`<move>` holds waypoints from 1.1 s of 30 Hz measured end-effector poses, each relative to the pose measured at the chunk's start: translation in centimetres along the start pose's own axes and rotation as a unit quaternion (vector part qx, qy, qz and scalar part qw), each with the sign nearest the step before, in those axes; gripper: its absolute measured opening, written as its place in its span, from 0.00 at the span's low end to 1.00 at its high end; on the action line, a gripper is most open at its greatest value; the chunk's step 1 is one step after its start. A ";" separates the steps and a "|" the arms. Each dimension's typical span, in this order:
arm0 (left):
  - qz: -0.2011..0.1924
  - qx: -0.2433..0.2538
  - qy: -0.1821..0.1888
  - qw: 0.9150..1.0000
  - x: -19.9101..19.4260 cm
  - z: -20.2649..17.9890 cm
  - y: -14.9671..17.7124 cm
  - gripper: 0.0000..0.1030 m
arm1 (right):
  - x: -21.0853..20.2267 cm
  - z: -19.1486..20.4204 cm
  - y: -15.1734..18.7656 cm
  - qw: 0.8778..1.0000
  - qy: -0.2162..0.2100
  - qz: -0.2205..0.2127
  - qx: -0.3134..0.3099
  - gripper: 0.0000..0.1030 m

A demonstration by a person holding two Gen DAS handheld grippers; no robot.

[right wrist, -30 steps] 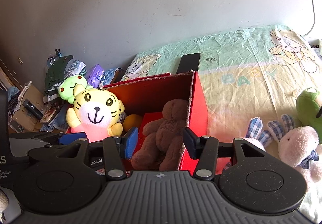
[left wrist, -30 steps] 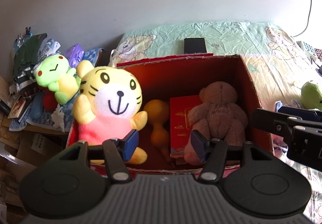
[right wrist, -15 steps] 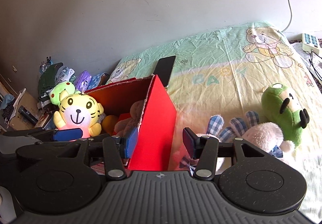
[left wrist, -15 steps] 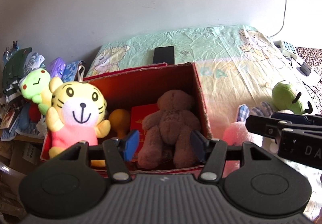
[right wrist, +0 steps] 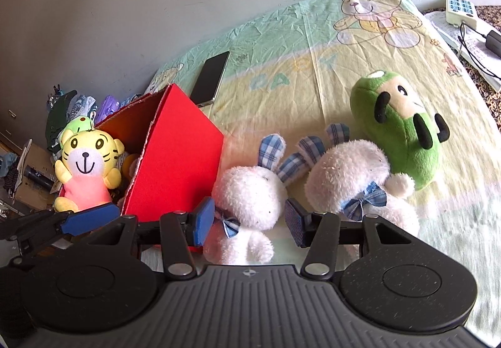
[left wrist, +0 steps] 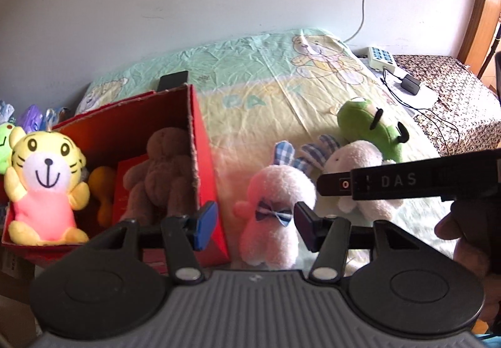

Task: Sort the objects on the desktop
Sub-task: 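Withdraw the left gripper from the box toward the green plush, then move the left gripper down onto the green plush toy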

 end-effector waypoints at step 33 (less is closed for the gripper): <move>0.043 0.021 0.132 0.990 13.5 -9.4 -6.8 0.56 | 1.3 -17.8 -7.3 0.978 0.085 -0.055 0.185 0.52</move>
Point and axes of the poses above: each gripper's, at about its wrist camera, not at the fingertips, and x roughly the way its jaws point, z to its left, y to its underside, the point moved 8 cm from there along x, roughly the way its jaws point, and after that the axes turned 14 degrees about y, right-handed, at the moved point
